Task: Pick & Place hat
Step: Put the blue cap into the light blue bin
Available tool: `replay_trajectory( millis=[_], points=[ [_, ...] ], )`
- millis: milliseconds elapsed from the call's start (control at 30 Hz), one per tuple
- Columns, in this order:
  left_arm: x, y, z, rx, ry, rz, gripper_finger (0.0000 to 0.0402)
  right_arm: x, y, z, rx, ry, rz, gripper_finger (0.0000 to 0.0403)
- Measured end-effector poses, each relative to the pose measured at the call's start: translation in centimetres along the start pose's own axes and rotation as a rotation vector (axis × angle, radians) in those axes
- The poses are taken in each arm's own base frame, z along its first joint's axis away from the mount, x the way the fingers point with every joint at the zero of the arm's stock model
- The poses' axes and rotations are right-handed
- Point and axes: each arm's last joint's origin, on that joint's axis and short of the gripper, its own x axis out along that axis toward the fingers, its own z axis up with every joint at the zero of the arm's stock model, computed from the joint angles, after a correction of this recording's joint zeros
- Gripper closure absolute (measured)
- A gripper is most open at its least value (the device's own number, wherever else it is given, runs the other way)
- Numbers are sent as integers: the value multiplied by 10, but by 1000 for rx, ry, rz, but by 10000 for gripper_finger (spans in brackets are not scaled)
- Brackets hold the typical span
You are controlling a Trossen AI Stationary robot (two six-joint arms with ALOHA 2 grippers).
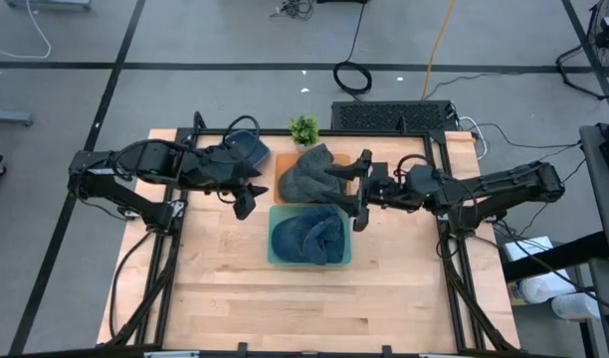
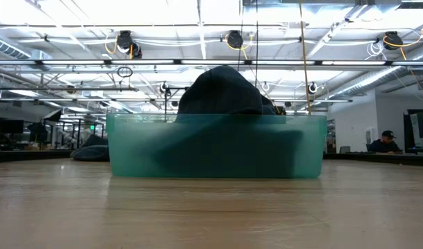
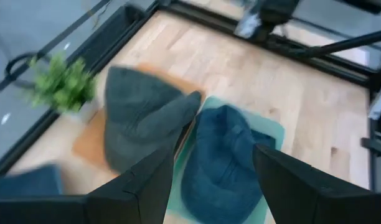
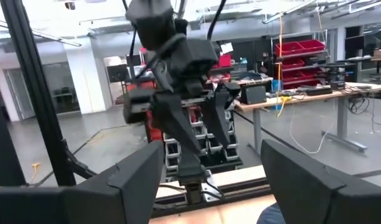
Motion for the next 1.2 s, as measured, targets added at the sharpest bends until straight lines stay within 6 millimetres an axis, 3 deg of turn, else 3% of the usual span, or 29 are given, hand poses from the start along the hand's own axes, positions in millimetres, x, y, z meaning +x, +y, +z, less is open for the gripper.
replay_trajectory(
  millis=[233,600,800,1200],
  points=[
    [-1,19,-22,-148,168,297,172,-2,-1,2,-2,10,51,140],
    [-6,47,-34,-365,304,519,172,-3,-5,5,-5,4,77,140],
    [-4,55,-33,-428,317,533,172,-3,-5,6,-6,8,76,140],
    [52,79,-66,-462,530,596,169,-4,-5,6,-15,9,77,140]
  ],
)
